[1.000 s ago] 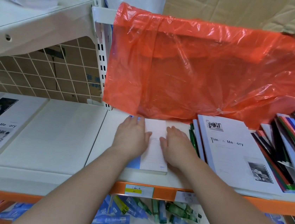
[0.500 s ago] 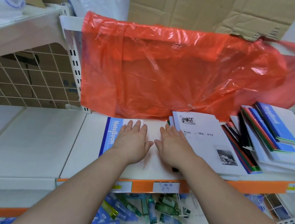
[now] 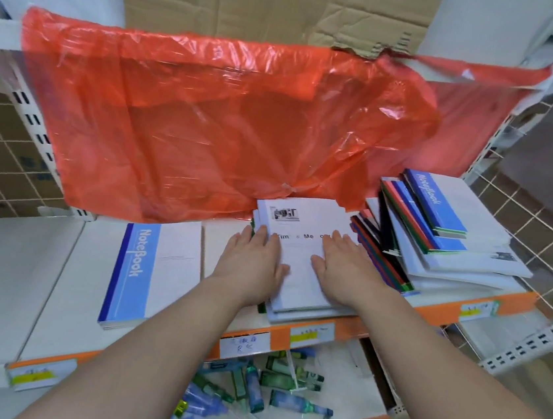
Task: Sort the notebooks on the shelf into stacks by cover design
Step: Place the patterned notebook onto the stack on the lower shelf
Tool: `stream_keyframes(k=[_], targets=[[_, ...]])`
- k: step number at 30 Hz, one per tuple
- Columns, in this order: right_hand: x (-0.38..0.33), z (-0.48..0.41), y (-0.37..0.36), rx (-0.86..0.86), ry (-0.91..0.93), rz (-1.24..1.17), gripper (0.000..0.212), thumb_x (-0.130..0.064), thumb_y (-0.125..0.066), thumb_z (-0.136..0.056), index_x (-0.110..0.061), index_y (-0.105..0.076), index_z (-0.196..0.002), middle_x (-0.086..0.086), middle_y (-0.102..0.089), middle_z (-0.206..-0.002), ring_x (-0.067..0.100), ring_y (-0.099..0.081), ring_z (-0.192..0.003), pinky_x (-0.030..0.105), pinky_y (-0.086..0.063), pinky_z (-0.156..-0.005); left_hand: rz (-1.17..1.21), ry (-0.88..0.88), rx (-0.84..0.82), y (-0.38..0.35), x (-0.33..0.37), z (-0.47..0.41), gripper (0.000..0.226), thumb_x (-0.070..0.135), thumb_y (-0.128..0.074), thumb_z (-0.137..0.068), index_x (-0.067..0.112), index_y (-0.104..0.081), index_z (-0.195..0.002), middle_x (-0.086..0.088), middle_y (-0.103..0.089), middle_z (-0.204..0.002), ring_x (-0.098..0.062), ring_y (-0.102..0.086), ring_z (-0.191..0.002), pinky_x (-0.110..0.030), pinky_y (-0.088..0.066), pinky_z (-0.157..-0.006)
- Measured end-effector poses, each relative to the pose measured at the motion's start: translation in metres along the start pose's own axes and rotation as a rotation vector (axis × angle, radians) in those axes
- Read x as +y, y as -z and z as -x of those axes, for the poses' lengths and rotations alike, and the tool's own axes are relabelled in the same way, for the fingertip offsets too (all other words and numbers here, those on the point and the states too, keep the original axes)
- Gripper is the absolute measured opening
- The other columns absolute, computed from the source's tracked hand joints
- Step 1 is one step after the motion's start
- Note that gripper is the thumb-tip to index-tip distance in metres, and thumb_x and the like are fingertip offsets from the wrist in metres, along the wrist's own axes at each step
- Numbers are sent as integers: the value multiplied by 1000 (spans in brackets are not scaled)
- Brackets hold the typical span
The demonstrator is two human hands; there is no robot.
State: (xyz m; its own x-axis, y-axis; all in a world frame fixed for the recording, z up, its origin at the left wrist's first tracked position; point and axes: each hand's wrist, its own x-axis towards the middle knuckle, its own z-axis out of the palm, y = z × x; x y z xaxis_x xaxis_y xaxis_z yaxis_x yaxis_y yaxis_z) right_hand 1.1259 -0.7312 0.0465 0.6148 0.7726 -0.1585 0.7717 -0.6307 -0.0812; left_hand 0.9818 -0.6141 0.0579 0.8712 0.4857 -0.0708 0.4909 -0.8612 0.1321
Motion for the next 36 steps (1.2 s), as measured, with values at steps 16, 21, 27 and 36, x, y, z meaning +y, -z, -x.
stream_keyframes(k=[16,21,27,36], targets=[[48,0,-5,47,-212,-350,38,-42,-47,-97,-9,-51,-115,12,-50,-118,31,-48,-110,42,-47,-88,416,451,17,-16,30,-31,39,45,-57,-94,7,-53,-105,-13,-64,-111,-33,-60,-103,-30,-38,-70],[55,-4,13,114,-287,-579,26,-34,-50,-97,-9,-52,-88,6,-54,-84,24,-52,-75,32,-42,-62,747,557,56,-3,34,-36,31,31,-60,-91,8,-50,-110,-5,-59,-102,-27,-58,-90,-31,-48,-73],[62,9,26,12,-341,-957,20,-20,-51,-95,-2,-57,-89,13,-64,-83,26,-61,-72,26,-42,-57,1275,549,119,4,41,-17,23,16,-52,-95,9,-44,-116,-6,-60,-109,-20,-62,-91,-32,-55,-65],[11,34,19,74,-219,-1103,18,-16,-53,-91,-7,-68,-86,15,-71,-82,29,-66,-70,35,-50,-59,1301,538,302,10,7,42,15,18,-54,-97,19,-46,-109,1,-64,-101,-18,-65,-88,-31,-56,-72]])
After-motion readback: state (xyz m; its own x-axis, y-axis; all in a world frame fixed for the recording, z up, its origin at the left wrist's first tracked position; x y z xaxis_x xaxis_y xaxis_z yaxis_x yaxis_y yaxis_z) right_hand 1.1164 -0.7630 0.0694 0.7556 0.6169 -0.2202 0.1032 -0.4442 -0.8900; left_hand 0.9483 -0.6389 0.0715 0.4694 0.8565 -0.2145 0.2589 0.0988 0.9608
